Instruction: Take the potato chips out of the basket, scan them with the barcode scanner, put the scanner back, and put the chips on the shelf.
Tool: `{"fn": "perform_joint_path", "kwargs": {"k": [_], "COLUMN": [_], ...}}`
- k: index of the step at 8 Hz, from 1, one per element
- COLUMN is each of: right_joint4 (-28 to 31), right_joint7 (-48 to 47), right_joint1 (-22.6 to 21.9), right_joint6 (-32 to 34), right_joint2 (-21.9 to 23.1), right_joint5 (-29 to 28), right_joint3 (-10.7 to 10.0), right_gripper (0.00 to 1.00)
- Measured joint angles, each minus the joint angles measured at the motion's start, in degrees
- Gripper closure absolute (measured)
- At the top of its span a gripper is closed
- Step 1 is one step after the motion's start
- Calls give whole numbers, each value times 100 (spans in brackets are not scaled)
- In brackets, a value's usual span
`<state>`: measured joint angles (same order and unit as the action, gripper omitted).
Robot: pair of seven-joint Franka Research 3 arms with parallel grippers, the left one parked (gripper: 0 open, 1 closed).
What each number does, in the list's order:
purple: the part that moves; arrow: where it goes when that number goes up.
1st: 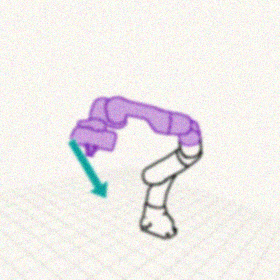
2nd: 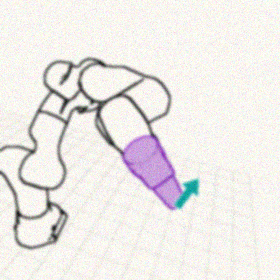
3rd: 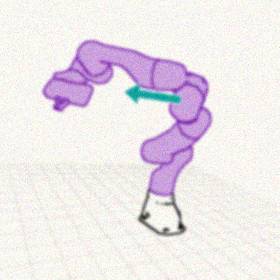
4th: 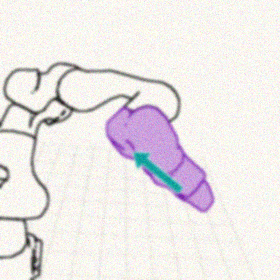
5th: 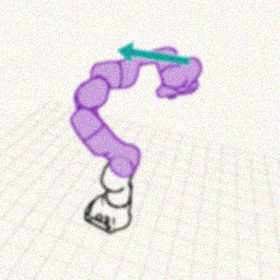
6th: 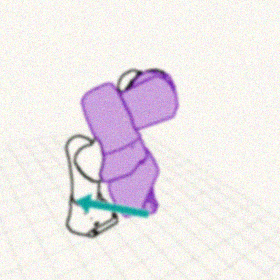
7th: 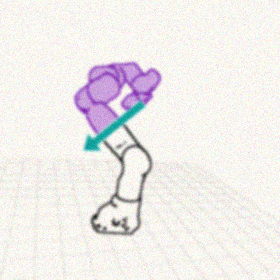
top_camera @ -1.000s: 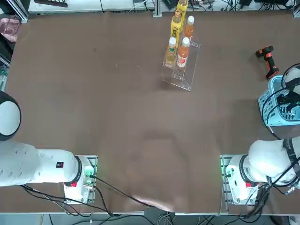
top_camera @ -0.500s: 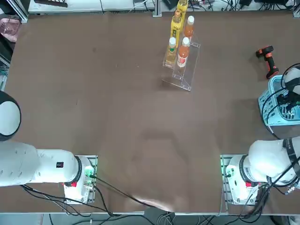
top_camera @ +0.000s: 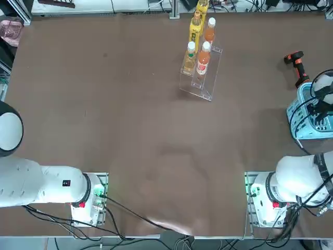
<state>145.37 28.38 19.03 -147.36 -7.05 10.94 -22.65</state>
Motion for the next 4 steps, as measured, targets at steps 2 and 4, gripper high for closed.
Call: {"fn": "perform_joint_path", "kwargs": {"k": [2,4], "right_joint4": [-1,-1], "right_joint7": [0,-1], "right_joint1": [-68,-98], "right_joint6": [-3,-4], "right_joint2": [-10,-16], "right_joint5": [-11,-26], "right_joint3": [5,7], "right_gripper": [0,0]}}
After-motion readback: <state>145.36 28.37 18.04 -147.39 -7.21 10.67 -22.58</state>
